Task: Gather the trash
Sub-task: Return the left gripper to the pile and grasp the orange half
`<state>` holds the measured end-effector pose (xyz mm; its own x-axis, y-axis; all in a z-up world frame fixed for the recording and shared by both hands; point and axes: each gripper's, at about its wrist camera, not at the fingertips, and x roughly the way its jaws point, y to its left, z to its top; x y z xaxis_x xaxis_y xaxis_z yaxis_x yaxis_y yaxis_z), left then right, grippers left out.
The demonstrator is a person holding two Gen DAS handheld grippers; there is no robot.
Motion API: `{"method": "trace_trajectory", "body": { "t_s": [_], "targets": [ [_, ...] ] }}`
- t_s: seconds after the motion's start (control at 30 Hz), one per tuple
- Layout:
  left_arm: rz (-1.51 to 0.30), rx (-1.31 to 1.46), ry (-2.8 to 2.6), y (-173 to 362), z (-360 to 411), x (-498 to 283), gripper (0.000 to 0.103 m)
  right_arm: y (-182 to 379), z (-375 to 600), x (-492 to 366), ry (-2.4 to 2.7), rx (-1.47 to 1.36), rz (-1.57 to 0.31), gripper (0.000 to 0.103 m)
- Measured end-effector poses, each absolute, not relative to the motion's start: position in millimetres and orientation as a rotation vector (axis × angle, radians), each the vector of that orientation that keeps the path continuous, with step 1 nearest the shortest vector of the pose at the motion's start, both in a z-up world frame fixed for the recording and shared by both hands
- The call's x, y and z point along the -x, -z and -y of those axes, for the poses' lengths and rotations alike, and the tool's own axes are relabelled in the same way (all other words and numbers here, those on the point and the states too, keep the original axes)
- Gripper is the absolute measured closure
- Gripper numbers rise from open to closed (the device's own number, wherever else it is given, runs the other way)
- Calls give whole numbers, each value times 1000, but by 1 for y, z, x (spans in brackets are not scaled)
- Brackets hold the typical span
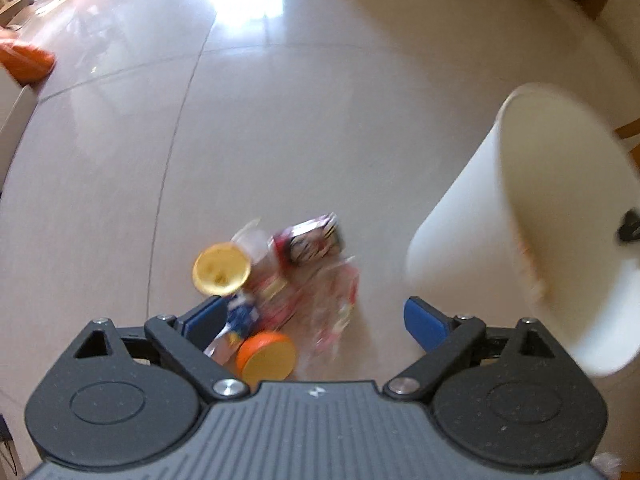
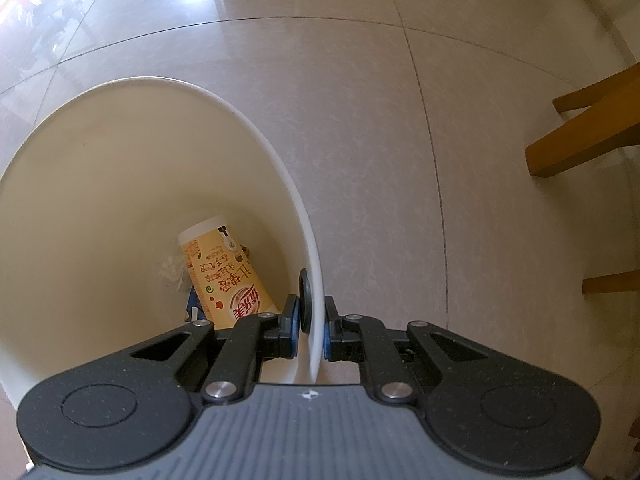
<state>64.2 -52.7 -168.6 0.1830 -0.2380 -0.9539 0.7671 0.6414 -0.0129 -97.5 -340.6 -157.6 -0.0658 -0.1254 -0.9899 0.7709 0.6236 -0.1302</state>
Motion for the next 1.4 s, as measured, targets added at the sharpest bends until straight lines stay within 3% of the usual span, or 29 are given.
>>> {"method": "trace_trajectory", "body": {
  "t_s": [0.73, 1.1, 1.4],
  "targets": [
    [-1224, -573, 428, 343, 9, -47, 16, 159, 336, 88, 821, -567, -1481, 89],
    [-1176, -609, 408, 375, 14, -51, 16, 158, 334, 87, 829, -565, -1473, 89],
    [-1179, -662, 438, 384, 16, -52, 28, 157, 334, 92, 839, -568, -1462, 89]
  ]
}}
